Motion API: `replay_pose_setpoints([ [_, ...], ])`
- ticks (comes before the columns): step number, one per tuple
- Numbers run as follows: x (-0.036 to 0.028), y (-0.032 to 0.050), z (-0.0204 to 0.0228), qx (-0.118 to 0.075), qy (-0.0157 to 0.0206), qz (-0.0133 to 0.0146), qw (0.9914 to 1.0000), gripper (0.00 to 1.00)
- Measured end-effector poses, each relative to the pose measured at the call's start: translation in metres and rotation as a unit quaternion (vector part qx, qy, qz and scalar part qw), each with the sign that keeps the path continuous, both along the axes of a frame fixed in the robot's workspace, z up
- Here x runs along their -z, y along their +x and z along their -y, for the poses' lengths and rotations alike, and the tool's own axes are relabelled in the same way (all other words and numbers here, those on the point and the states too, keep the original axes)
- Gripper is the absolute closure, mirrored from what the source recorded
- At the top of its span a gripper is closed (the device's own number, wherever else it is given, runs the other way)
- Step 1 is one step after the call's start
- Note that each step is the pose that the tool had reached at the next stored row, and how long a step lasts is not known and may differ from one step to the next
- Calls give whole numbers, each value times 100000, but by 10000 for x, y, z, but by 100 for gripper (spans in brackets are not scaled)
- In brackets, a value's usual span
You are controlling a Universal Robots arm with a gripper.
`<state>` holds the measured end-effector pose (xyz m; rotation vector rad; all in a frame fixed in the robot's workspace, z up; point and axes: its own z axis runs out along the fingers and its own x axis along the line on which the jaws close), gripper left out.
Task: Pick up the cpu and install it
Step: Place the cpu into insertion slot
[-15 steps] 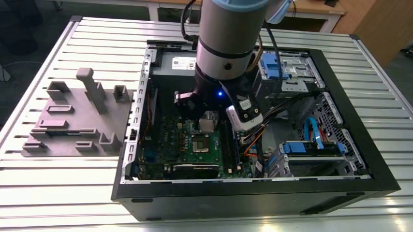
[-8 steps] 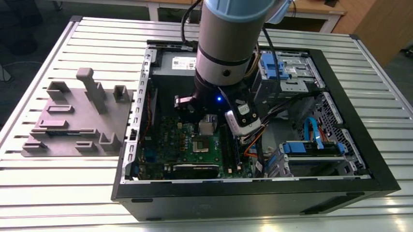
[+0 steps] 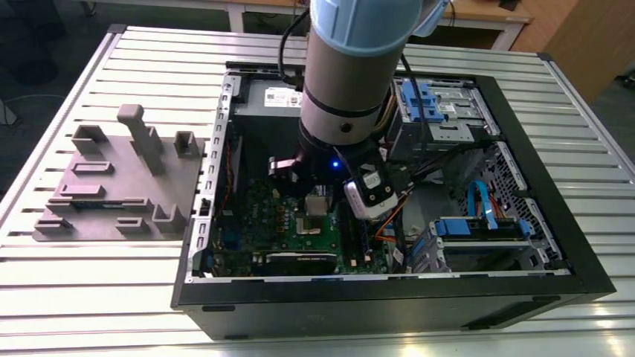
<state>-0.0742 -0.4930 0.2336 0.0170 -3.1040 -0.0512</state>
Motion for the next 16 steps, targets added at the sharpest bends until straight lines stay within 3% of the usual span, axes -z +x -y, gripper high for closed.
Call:
replay_pose_setpoints([
  [6,108,0,2,-2,-3,-2,100000,53],
  [11,118,0,2,-3,-38,2,100000,53],
  [16,201,-6,2,7,-38,3,100000,53],
])
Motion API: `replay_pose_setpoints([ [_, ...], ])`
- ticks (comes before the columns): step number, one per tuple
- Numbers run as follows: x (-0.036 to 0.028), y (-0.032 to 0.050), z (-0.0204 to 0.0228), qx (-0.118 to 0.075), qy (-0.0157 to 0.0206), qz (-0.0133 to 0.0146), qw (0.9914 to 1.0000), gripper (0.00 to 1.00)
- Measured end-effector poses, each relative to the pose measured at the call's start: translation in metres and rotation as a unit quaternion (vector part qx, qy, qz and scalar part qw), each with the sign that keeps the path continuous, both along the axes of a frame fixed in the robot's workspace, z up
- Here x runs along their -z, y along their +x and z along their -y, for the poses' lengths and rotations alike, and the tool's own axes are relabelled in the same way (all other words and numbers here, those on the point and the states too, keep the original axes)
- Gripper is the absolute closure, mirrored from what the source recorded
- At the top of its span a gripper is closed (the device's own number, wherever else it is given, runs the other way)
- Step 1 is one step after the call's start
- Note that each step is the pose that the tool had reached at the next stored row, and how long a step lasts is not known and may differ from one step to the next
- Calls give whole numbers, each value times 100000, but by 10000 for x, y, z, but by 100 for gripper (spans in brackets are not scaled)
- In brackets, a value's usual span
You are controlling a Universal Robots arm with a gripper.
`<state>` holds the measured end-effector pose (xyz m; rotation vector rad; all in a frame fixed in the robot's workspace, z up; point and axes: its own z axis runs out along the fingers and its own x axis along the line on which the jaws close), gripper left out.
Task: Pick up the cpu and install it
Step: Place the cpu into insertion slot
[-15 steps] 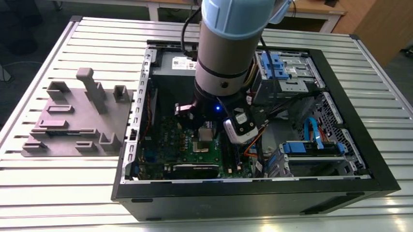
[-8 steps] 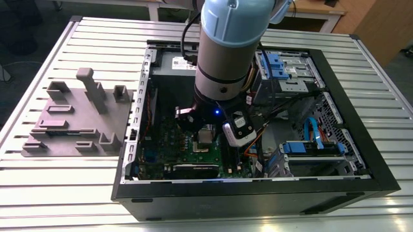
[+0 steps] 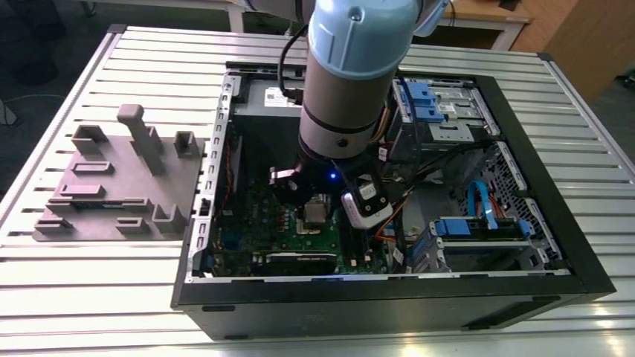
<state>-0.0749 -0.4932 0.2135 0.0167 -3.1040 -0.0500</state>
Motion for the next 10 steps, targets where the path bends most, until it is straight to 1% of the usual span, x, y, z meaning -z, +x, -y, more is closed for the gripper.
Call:
replay_pose_setpoints([
  [7,127,-38,0,-9,-1,-1,100000,53],
  [10,181,-42,0,-15,-5,-5,100000,53],
])
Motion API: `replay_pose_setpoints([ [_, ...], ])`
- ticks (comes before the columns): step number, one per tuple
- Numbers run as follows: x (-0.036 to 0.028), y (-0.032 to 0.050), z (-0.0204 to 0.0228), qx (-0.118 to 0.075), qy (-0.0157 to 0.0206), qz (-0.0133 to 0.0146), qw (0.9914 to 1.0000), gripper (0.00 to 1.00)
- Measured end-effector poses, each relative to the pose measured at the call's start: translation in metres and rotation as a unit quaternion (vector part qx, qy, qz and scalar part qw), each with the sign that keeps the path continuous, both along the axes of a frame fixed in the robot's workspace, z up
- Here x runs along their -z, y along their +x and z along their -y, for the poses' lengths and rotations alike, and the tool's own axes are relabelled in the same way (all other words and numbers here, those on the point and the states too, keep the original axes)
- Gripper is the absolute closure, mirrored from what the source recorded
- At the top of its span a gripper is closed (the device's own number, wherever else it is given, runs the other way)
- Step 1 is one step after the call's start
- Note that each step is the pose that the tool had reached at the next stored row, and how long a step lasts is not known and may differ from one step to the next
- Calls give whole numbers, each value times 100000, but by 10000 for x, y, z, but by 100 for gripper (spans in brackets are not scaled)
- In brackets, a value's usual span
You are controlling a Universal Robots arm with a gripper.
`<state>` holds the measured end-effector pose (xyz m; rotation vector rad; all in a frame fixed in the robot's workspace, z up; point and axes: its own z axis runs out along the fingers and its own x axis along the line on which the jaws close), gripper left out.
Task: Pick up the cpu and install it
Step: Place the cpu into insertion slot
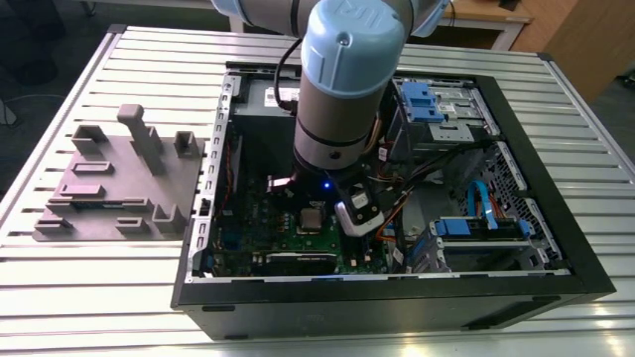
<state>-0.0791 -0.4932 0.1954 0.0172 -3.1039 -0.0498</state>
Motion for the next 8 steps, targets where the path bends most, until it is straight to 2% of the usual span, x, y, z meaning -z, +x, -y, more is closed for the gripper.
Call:
replay_pose_setpoints([
  [3,28,-2,0,14,3,1,100000,53],
  [8,40,-25,0,28,-1,0,100000,53],
])
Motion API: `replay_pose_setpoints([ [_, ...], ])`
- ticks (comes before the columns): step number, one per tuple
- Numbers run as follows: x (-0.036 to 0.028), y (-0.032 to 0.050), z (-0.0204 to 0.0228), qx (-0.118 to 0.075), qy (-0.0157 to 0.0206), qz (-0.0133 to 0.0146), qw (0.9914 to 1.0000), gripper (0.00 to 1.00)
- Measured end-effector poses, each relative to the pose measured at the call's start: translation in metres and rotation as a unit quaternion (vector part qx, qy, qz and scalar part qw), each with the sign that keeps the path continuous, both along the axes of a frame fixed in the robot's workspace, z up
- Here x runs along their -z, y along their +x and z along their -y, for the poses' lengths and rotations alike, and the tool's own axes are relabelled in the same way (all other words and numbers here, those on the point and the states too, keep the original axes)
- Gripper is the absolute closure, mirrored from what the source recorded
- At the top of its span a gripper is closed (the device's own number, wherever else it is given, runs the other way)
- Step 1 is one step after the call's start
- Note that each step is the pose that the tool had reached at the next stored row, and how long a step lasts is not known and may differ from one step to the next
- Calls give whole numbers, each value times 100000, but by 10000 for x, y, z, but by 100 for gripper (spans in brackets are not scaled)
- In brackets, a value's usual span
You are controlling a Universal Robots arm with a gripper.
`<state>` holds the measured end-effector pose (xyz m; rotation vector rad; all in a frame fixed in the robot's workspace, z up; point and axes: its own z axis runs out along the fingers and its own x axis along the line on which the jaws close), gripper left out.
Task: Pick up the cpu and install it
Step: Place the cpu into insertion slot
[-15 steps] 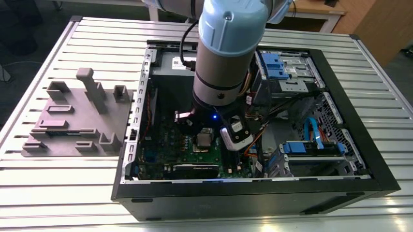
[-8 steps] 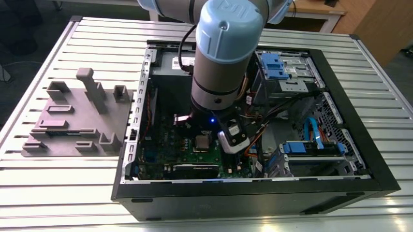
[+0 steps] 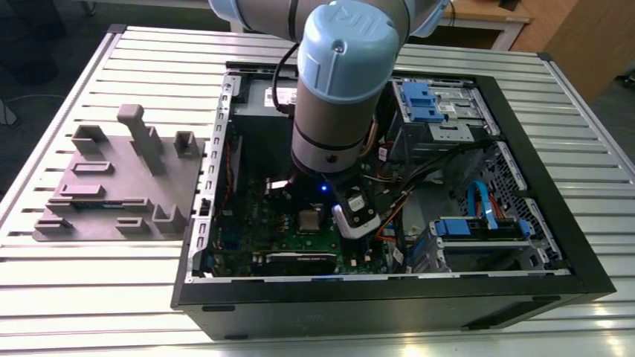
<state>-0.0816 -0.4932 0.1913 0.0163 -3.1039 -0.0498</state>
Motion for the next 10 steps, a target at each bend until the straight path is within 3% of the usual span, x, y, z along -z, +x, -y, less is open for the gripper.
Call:
replay_pose_setpoints([
  [10,21,0,0,191,-11,-4,100000,53],
])
